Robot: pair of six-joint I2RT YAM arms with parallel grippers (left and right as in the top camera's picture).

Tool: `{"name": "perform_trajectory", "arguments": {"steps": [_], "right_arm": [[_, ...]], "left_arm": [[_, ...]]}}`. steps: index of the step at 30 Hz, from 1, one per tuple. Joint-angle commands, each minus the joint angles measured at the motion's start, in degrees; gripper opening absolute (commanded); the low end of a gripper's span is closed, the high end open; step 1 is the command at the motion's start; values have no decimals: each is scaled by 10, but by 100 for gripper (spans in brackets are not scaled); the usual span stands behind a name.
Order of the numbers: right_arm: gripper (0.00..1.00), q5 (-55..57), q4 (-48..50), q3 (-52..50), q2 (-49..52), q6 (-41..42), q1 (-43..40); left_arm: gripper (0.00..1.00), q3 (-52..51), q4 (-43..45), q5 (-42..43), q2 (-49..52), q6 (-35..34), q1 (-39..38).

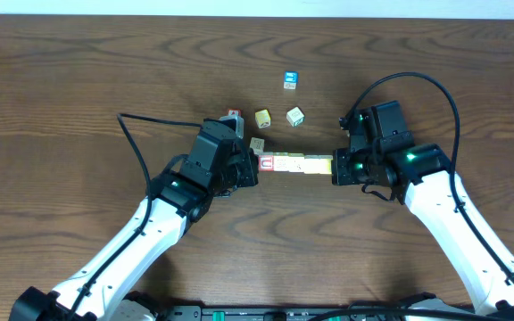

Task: Lift 5 blocks

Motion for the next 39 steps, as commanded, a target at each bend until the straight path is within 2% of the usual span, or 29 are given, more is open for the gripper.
{"name": "perform_trajectory", "arguments": {"steps": [1,39], "right_arm": [[1,-121,12,26,-8,3,16],[1,-123,1,37,-8,3,16]], "left_arm": [[7,28,13,98,-9,-3,-22],[7,28,13,100,-17,-3,-28]]}}
